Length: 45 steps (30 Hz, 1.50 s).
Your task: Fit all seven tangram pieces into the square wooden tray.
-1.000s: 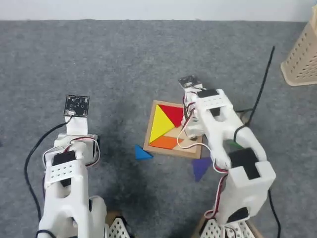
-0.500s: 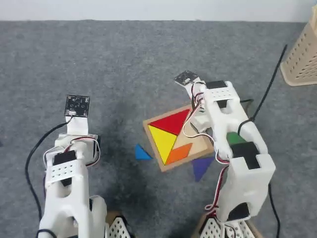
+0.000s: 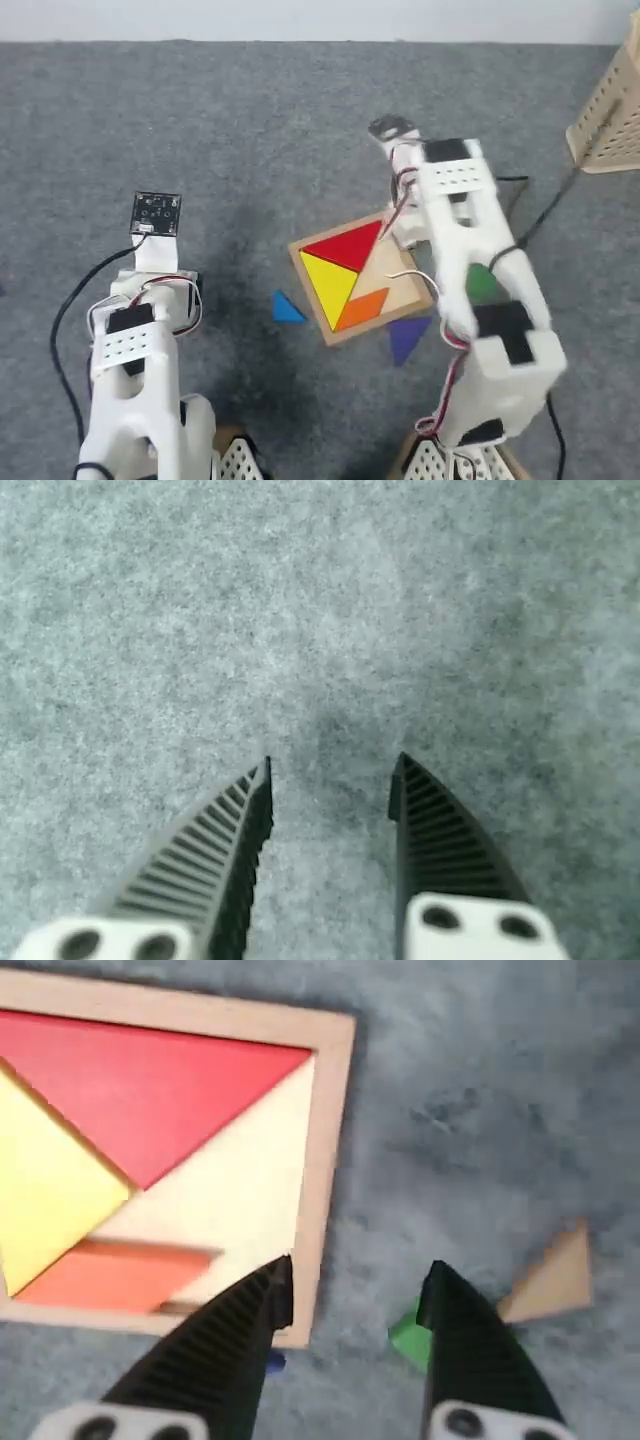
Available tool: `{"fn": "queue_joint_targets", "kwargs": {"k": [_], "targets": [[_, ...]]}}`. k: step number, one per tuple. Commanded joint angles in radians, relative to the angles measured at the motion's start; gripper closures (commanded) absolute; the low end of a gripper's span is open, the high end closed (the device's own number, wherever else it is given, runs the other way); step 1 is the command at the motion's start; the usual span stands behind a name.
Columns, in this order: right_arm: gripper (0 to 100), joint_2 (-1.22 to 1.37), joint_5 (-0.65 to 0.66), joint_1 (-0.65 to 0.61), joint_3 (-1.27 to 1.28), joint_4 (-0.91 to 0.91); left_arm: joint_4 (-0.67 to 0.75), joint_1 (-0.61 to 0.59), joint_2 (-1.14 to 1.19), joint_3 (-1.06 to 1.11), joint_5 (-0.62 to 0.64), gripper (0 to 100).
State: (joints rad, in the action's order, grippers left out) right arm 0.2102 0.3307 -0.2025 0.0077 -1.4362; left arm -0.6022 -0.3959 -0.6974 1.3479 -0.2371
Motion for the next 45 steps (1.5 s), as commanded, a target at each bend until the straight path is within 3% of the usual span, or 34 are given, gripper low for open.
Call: {"fn": "queue_joint_targets", "kwargs": {"k": [1, 6, 12, 16, 21, 36, 41, 45], "targets": [[80.0, -0.143, -0.011, 0.11, -0.049, -0.05, 0.021, -0.002, -0.035, -0.002, -0.012, 82], [79.7, -0.11, 0.147, 0.289, -0.049, -0.044, 0.021, -0.002, -0.035, -0.002, -0.012, 82], [79.6, 0.031, 0.397, 0.371, -0.052, 0.058, 0.021, -0.002, -0.035, -0.002, -0.012, 82], [79.6, 0.124, 0.391, 0.337, -0.052, 0.116, 0.021, 0.0, -0.035, 0.002, -0.012, 82], [79.6, 0.194, 0.267, 0.285, -0.126, 0.176, 0.054, 0.028, -0.041, 0.025, -0.014, 82], [80.1, 0.461, 0.252, 0.358, -0.324, 0.166, 0.055, 0.029, -0.041, 0.027, -0.014, 82], [83.7, 0.446, 0.245, 0.367, -0.345, 0.047, 0.055, 0.029, -0.041, 0.027, -0.014, 82], [80.9, 0.432, 0.187, 0.377, -0.345, -0.019, 0.055, 0.029, -0.041, 0.027, -0.014, 82]]}}
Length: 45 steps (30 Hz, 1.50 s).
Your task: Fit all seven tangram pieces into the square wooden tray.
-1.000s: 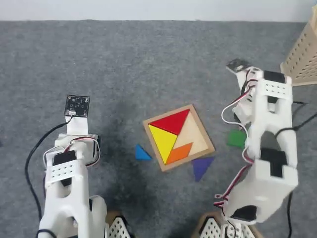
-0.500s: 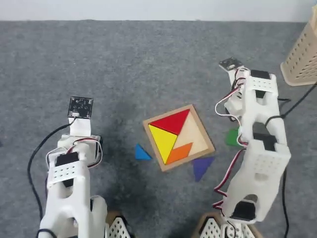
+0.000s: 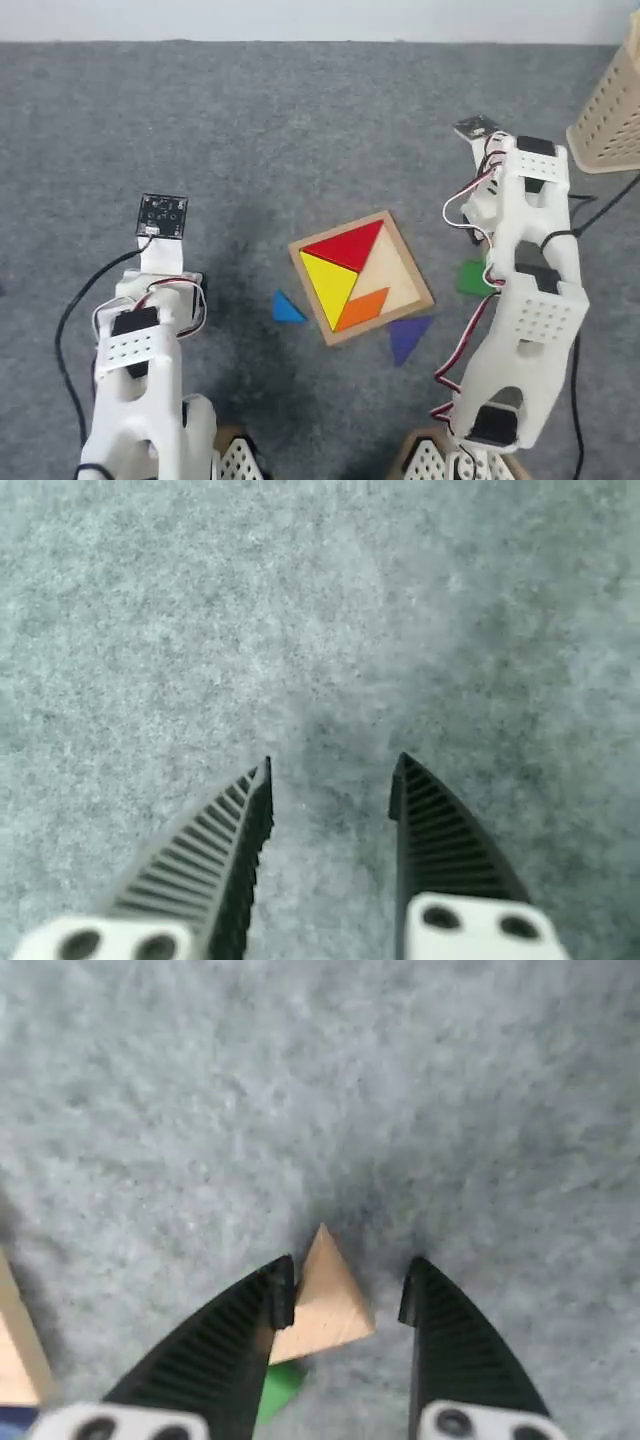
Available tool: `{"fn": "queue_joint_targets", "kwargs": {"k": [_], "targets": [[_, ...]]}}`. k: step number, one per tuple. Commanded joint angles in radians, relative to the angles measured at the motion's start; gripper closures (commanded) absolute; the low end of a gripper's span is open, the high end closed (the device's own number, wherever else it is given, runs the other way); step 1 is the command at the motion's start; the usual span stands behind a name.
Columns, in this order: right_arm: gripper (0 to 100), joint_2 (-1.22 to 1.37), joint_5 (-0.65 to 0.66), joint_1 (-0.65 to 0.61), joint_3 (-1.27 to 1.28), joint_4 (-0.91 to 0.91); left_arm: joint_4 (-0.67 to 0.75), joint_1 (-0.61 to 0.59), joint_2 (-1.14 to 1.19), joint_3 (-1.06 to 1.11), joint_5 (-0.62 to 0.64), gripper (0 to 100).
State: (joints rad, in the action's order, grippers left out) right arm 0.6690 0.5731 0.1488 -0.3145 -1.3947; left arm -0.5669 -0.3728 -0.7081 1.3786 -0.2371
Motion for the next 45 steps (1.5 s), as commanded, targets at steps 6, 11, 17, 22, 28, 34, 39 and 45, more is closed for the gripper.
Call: {"fn": "queue_joint_targets", "kwargs": {"k": [6, 11, 17, 22, 28, 34, 39, 45], "targets": [[78.9, -0.008, -0.092, 0.024, -0.02, -0.064, 0.02, 0.006, -0.031, -0.004, -0.014, 82], [81.3, 0.016, -0.092, 0.024, -0.02, -0.064, 0.02, 0.006, -0.031, -0.004, -0.014, 82], [97.1, 0.024, -0.123, 0.03, -0.02, -0.073, 0.02, 0.006, -0.031, -0.004, -0.014, 82], [99.2, -0.012, -0.129, 0.021, -0.023, -0.073, 0.02, 0.006, -0.031, -0.004, -0.014, 82], [99.2, -0.209, -0.157, -0.021, -0.02, -0.143, 0.02, 0.006, -0.031, -0.004, -0.014, 82], [99.2, -0.417, -0.158, -0.176, -0.002, -0.243, 0.02, 0.006, -0.031, -0.004, -0.014, 82], [99.2, -0.558, -0.158, -0.275, 0.201, -0.165, 0.02, 0.006, -0.031, -0.004, -0.014, 82], [99.2, -0.684, -0.127, -0.277, 0.446, -0.002, 0.02, 0.006, -0.031, -0.004, -0.014, 82]]}}
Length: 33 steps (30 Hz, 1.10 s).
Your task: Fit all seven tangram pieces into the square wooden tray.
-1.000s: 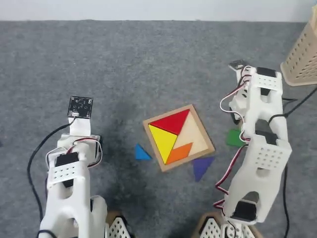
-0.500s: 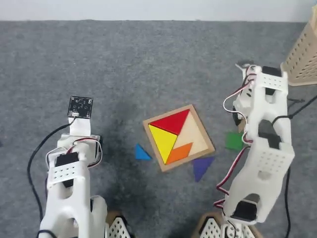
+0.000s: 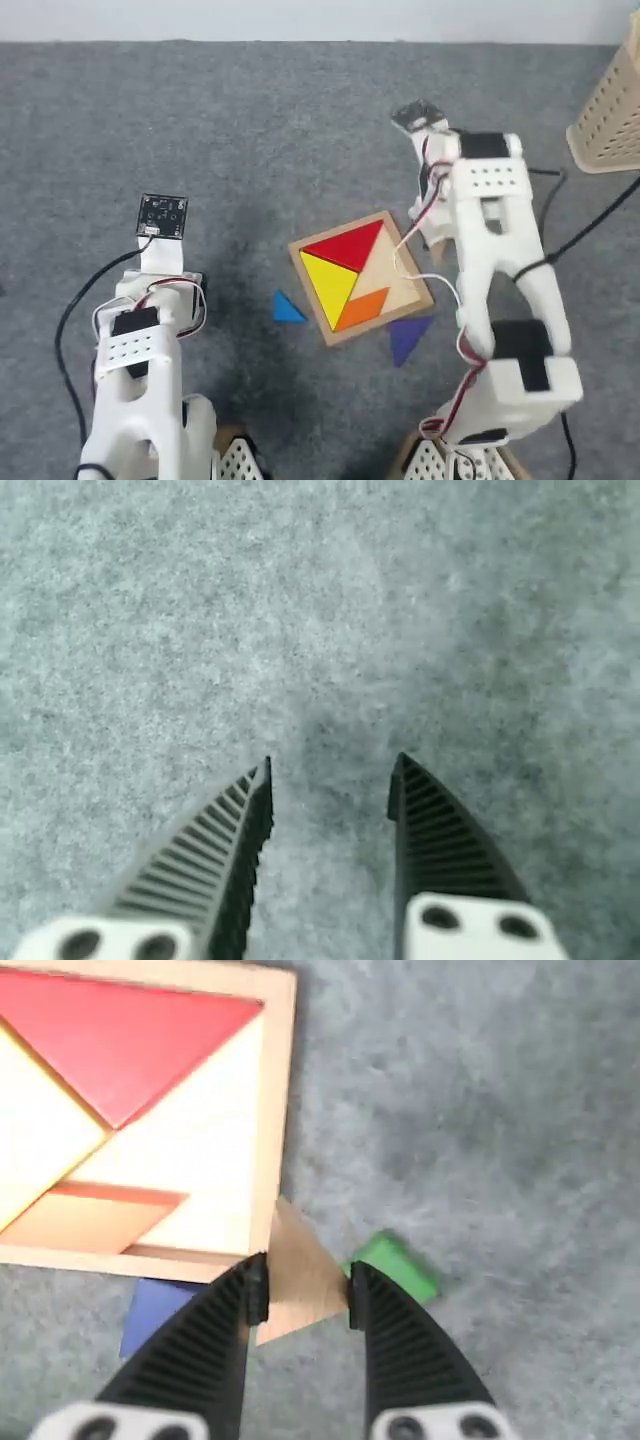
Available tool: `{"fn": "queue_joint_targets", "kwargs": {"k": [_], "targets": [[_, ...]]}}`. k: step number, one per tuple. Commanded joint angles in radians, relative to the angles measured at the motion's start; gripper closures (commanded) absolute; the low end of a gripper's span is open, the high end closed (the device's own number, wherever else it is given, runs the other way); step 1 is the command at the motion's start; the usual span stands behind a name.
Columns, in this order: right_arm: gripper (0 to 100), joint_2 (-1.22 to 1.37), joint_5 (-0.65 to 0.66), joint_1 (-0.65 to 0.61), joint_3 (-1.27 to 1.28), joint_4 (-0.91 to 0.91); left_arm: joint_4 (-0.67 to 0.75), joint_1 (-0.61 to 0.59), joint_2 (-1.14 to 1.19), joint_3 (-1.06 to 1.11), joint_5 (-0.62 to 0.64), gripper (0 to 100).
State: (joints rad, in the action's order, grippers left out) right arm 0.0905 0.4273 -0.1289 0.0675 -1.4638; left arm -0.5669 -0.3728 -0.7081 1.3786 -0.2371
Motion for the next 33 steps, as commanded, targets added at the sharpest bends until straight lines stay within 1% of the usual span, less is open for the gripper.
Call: {"fn": "queue_joint_targets", "kwargs": {"k": [1, 3, 6, 8, 10, 12, 15, 21, 25, 28, 30, 33], "targets": [[99.2, -0.111, 0.04, 0.015, 0.094, 0.082, 0.02, 0.006, -0.031, -0.004, -0.014, 82], [99.2, -0.108, 0.068, 0.053, 0.126, 0.111, 0.02, 0.006, -0.031, -0.004, -0.014, 82], [99.2, -0.068, 0.074, 0.194, 0.129, 0.193, 0.02, 0.005, -0.031, -0.004, -0.014, 82], [99.2, -0.018, 0.077, 0.277, 0.118, 0.216, 0.02, 0.005, -0.031, -0.002, -0.014, 82], [99.2, 0.038, 0.077, 0.318, 0.115, 0.219, 0.02, 0.005, -0.031, -0.002, -0.014, 82], [99.2, 0.079, 0.077, 0.334, 0.12, 0.222, 0.02, 0.005, -0.031, -0.002, -0.014, 82], [97.2, 0.11, 0.069, 0.331, 0.117, 0.219, 0.02, 0.005, -0.031, -0.002, -0.014, 82], [80.6, 0.084, 0.02, 0.334, 0.114, 0.223, 0.02, 0.005, -0.031, -0.002, -0.014, 82], [73.5, 0.028, 0.017, 0.317, 0.114, 0.176, 0.02, 0.005, -0.029, -0.002, -0.014, 82], [71.9, -0.036, 0.012, 0.292, 0.115, 0.119, 0.02, 0.006, -0.029, -0.002, -0.014, 82], [72.0, -0.088, -0.018, 0.262, 0.118, 0.088, 0.02, 0.006, -0.029, -0.002, -0.014, 82], [72.0, -0.171, -0.032, 0.154, 0.121, 0.042, 0.02, 0.006, -0.029, -0.002, -0.014, 82]]}}
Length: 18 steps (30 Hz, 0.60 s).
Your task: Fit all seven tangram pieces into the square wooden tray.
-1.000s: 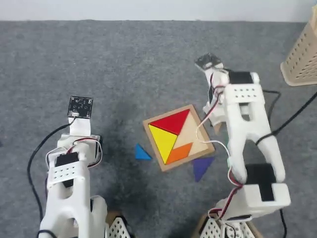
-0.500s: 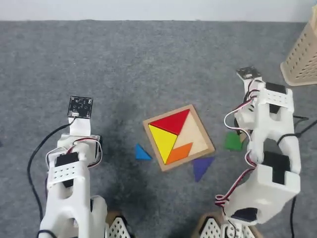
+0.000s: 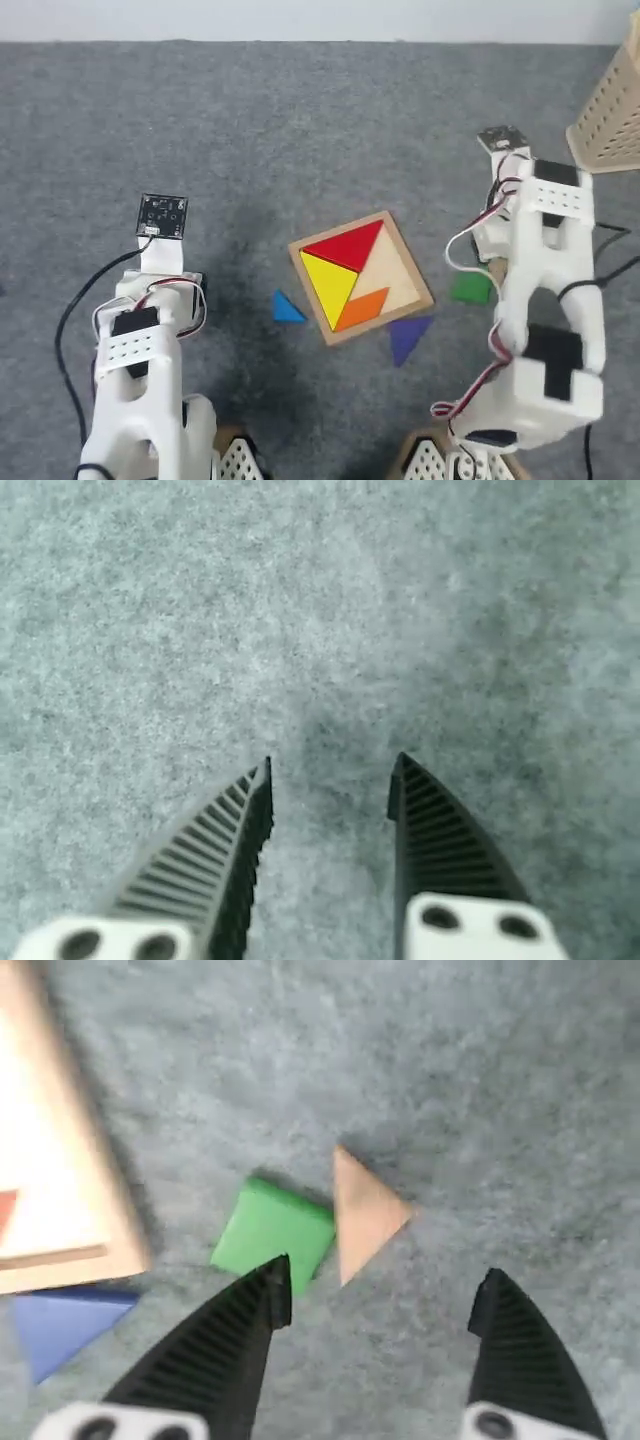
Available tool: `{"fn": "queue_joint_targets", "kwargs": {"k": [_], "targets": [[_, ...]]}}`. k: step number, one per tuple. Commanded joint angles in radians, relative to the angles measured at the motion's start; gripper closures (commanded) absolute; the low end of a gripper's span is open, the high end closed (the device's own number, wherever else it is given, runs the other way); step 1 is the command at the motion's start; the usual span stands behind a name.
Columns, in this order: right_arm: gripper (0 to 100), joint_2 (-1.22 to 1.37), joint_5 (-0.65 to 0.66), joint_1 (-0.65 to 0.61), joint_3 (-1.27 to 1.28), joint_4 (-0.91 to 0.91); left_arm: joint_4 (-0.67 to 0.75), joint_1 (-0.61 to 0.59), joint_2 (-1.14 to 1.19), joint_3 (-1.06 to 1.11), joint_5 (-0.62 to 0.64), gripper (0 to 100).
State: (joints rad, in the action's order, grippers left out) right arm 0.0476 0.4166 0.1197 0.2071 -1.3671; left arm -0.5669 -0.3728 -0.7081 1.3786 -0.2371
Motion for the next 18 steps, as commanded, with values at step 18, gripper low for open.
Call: {"fn": "queue_joint_targets", "kwargs": {"k": [18], "targets": [[72.0, -0.209, -0.012, -0.07, 0.135, 0.074, 0.02, -0.015, -0.026, -0.004, -0.072, 83]]}}
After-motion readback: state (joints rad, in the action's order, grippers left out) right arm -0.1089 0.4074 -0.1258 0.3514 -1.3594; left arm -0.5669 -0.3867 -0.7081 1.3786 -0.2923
